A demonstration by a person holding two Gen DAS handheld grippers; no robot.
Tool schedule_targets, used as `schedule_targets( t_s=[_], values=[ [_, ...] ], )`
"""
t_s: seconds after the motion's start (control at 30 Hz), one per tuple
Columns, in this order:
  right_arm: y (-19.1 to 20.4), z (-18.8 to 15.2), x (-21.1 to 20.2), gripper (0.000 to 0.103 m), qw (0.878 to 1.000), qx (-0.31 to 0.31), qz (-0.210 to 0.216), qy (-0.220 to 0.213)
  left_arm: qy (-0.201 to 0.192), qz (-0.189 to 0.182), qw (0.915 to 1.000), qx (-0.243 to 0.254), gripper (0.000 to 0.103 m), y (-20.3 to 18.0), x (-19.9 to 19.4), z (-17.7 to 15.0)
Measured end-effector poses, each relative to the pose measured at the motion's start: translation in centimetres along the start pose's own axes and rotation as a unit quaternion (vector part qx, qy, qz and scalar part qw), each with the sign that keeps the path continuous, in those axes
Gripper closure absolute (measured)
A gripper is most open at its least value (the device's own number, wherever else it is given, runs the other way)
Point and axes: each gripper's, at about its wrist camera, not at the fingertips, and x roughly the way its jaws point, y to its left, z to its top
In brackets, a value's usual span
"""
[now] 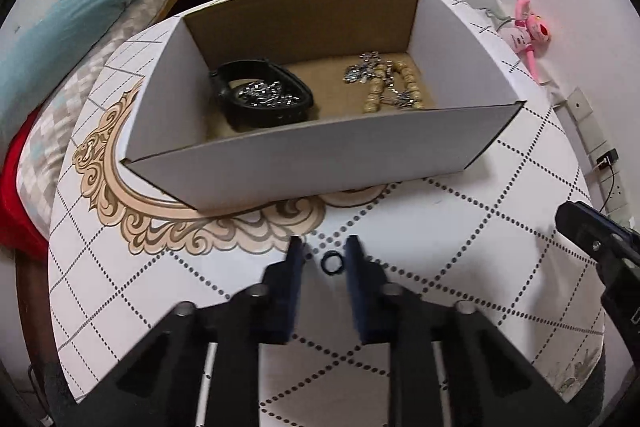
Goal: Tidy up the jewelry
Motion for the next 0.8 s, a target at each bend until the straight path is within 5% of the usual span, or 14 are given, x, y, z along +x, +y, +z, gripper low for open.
schedule_targets(
  t_s=[0.47,0.63,0.8],
  values=[
    [1.3,0.9,-2.3,0.092,0.999,0.0,0.031,-0.023,-0.026,-0.035,0.9989,-0.019,0.093,1.1,-3.9,0.0],
    [2.3,2.5,-4.8,0.092,0.997,-0.003,0.06,-0.043,-0.059,-0.068,0.9953,-0.037,0.093,3.1,-8.1,2.5],
    [4.3,5.6,-6.2,0.092,0.994,-0.013,0.098,-0.055,-0.052,-0.102,0.9907,-0.074,0.093,5.9,-8.5,6.1]
  ],
)
